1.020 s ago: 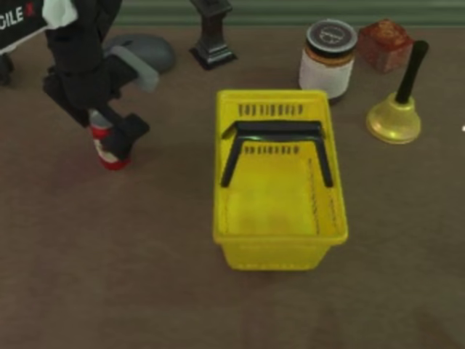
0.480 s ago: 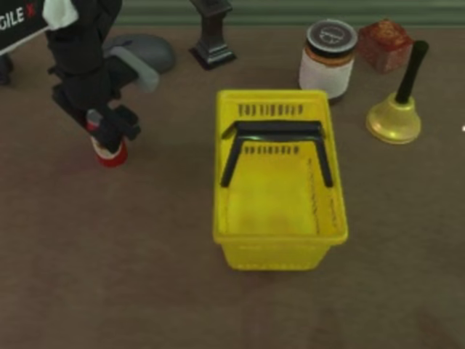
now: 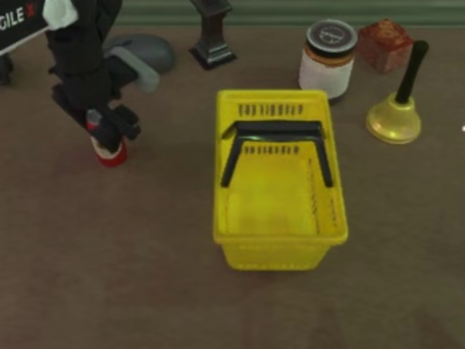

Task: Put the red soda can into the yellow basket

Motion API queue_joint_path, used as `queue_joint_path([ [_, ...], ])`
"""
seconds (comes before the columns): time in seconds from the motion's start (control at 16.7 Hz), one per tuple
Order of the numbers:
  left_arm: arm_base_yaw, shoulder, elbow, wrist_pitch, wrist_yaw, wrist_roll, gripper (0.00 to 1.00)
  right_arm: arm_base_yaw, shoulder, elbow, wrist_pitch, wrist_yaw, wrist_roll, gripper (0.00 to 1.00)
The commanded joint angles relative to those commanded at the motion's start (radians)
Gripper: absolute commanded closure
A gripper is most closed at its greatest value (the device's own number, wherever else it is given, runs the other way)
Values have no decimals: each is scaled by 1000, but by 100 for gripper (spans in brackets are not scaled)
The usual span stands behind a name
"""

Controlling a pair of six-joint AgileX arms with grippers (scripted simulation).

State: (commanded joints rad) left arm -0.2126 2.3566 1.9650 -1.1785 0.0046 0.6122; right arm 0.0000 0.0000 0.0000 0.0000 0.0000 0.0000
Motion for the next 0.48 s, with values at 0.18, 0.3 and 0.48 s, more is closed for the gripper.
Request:
queue_joint_path([
  [0.18, 0, 0, 0, 0, 0, 0, 100, 0, 0, 0, 0, 0, 0, 0],
  [0.3, 1, -2, -1, 0, 0, 1, 100, 0, 0, 0, 0, 0, 0, 0],
  [0.48, -5, -4, -17, 59, 50, -18, 100, 0, 0, 0, 0, 0, 0, 0],
])
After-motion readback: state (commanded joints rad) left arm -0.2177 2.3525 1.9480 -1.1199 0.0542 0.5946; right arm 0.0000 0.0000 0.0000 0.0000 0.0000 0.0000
